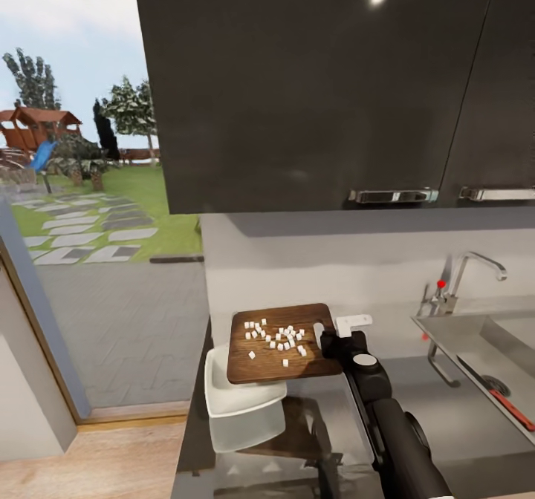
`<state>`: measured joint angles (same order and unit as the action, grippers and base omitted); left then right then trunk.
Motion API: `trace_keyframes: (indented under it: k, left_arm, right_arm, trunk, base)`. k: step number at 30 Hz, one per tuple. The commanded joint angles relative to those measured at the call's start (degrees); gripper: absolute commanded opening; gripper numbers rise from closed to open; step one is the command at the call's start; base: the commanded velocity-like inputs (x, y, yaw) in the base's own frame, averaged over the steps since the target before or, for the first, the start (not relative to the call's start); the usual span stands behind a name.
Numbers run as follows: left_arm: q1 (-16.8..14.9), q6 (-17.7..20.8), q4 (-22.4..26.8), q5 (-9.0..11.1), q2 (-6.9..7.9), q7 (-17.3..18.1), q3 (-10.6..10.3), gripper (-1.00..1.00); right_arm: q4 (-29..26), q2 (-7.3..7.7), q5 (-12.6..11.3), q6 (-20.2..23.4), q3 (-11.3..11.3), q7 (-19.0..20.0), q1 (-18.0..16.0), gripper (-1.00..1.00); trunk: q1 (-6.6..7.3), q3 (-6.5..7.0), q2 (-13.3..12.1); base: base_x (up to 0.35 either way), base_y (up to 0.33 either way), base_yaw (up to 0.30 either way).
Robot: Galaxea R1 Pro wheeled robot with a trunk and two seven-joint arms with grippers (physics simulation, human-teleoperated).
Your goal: In the kitchen, take the Vidalia onion out of the sink, dice it on the chopping board with the paring knife, put the diced onion into the bowl on the countertop, then place both the paring knife and the chopping board into the sink.
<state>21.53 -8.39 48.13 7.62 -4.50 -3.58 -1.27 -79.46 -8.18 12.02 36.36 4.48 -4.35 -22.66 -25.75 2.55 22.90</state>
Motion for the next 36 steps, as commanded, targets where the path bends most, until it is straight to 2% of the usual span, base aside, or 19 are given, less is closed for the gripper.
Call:
trace_keyframes:
  k: [1,7,18,25,36]
  left_arm:
    - [0.0,-0.1,0.0,0.6,0.02,-0.2,-0.1,1.0]
    - [0.0,-0.1,0.0,0.6,0.02,-0.2,-0.1,1.0]
    - [0.1,-0.1,-0.1,0.6,0.02,-0.2,-0.1,1.0]
    - [0.0,-0.1,-0.1,0.6,0.02,-0.2,-0.1,1.0]
    - [0.0,-0.1,-0.1,0.6,0.02,-0.2,-0.1,1.0]
  right_arm:
    - [0.0,-0.01,0.1,0.3,0.1,-0.2,0.0,-1.0]
    - [0.0,0.0,0.0,0.3,0.1,-0.2,0.0,-1.0]
    - [0.0,0.0,0.0,0.3,0.2,-0.2,0.0,-1.0]
    - [0.0,-0.04,-0.1,0.3,0.3,-0.1,0.0,-1.0]
    - [0.0,-0.01,-0.1,0.3,0.4,-0.1,0.0,-1.0]
  trunk:
    - [-0.03,0.09,0.0]
    - [-0.03,0.64,0.0]
    - [-0.03,1.64,0.0]
    - [-0.03,2.29,0.0]
    - [-0.03,3.28,0.0]
  base:
    - [0.07,0.096,0.0]
    - [0.104,0.195,0.0]
    - [0.013,0.027,0.0]
    - [0.0,0.177,0.0]
    - [0.0,0.016,0.0]
